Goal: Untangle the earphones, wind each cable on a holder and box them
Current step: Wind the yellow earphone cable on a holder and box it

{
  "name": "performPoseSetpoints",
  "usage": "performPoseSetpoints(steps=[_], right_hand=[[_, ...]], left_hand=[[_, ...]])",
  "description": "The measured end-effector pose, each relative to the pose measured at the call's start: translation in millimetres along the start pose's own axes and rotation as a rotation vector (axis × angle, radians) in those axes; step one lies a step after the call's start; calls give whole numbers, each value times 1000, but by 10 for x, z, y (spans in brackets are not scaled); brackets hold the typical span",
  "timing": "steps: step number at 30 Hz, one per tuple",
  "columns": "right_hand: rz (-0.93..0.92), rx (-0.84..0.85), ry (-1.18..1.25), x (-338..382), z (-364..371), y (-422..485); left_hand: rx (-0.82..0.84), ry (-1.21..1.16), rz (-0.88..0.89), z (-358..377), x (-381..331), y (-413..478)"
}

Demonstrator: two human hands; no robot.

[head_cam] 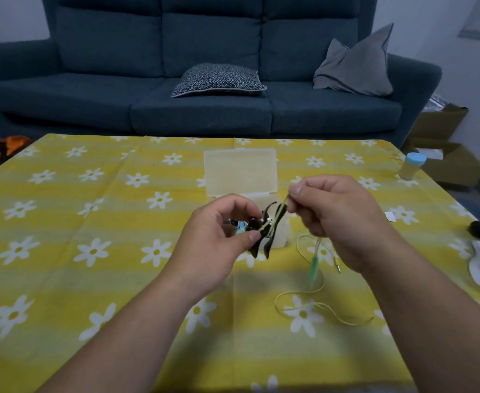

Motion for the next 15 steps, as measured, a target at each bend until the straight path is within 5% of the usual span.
performPoseSetpoints(steps=[6, 10, 15], right_hand=[[7, -171, -167, -54, -112, 31], [173, -11, -222, -242, 78, 52], [276, 280, -151, -342, 388, -57]], left_hand=[[72, -261, -48, 82, -78, -37], [31, -355, -85, 78, -79, -31], [-258, -309, -92, -111, -12, 6]])
Point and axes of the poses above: each hand's wrist, its own y-axis towards the middle knuckle, its own z-axis out of the palm, x = y × z, the point moved 4 cm from there along y, towards the middle knuckle, and after that the axes turned 11 degrees about z, right-handed, at the moved point
